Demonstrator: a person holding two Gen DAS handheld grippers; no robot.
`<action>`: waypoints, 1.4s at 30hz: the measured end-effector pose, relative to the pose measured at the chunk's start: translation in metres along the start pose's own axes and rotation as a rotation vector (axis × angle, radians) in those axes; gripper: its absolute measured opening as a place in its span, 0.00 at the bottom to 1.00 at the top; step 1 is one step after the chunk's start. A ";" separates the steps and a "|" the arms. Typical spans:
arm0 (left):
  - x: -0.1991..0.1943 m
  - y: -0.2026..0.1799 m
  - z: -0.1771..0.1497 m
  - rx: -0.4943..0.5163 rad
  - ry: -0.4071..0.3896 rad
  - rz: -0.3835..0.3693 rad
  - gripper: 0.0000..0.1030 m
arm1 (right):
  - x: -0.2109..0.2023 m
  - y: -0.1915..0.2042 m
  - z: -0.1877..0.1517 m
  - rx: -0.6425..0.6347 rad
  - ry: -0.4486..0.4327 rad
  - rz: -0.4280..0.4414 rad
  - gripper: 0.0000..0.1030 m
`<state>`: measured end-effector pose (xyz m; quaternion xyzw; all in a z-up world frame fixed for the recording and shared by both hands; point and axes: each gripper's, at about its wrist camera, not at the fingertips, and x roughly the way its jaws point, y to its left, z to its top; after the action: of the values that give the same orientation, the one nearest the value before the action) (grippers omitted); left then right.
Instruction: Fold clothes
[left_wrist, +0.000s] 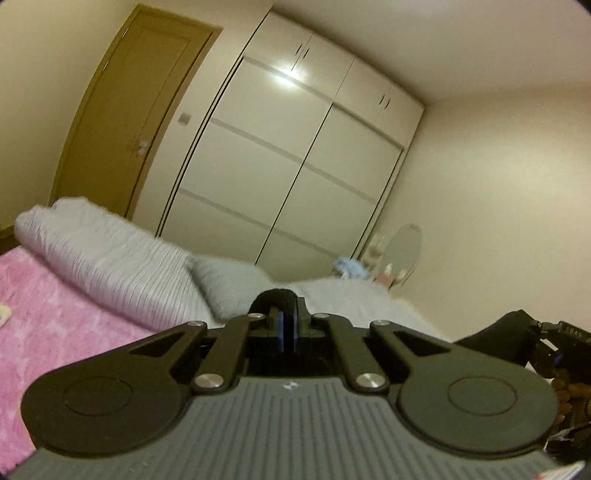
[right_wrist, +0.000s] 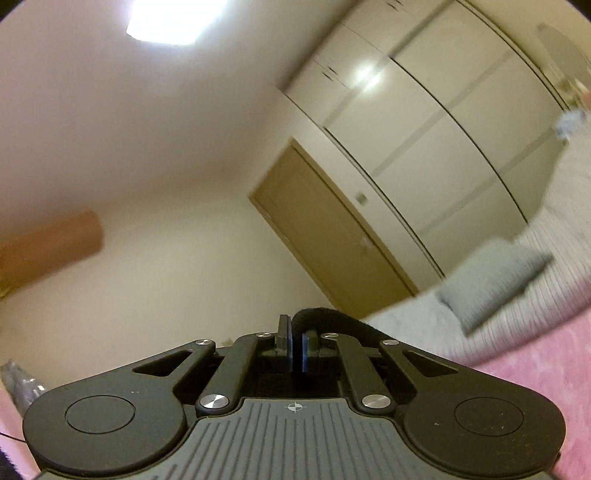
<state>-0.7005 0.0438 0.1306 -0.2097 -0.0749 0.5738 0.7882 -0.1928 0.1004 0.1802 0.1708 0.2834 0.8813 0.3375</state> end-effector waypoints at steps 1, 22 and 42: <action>0.002 -0.003 0.010 0.005 -0.017 -0.019 0.02 | -0.001 0.007 0.008 -0.015 -0.016 0.012 0.04; 0.282 0.166 -0.068 -0.051 0.558 0.348 0.28 | 0.151 -0.217 -0.018 0.217 0.312 -0.613 0.60; 0.038 0.040 -0.437 1.057 1.113 -0.041 0.30 | -0.021 -0.178 -0.377 -0.017 1.060 -0.767 0.60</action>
<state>-0.5657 -0.0171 -0.2848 -0.0617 0.6134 0.3283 0.7157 -0.2749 0.0499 -0.2259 -0.4028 0.4453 0.6653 0.4436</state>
